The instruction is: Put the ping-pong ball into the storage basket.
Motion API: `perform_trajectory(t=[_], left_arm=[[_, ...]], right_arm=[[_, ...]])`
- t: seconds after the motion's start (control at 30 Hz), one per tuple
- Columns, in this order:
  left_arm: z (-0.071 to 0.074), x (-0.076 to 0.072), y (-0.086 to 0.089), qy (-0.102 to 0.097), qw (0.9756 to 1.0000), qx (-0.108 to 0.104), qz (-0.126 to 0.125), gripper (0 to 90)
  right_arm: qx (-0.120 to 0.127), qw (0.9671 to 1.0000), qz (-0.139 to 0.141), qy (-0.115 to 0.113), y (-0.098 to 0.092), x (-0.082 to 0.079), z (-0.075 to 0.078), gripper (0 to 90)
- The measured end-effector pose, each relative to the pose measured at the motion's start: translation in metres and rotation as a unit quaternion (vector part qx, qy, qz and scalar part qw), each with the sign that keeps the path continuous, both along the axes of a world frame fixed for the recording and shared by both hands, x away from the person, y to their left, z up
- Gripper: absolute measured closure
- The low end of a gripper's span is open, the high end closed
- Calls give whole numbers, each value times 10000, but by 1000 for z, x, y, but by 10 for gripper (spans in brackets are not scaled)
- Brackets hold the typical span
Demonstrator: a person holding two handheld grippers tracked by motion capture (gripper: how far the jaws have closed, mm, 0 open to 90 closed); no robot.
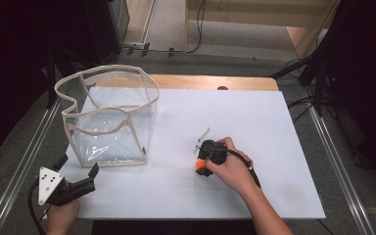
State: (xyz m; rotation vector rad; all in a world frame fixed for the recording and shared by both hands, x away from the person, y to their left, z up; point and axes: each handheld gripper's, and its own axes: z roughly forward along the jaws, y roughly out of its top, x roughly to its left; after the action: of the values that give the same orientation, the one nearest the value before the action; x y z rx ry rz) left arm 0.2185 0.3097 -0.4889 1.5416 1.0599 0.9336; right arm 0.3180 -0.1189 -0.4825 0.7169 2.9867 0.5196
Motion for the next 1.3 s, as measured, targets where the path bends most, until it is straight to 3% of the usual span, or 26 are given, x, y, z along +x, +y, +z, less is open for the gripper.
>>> perform_trajectory(t=[0.8, 1.3], left_arm=[[0, 0, 0, 1, 10000, -1, -7, 0], [0, 0, 0, 14, 10000, 1, -23, 0]], right_arm=[[137, 9998, 130, -2, 3, 4, 14, 477], [247, 9995, 163, -59, 10, 16, 35, 479]])
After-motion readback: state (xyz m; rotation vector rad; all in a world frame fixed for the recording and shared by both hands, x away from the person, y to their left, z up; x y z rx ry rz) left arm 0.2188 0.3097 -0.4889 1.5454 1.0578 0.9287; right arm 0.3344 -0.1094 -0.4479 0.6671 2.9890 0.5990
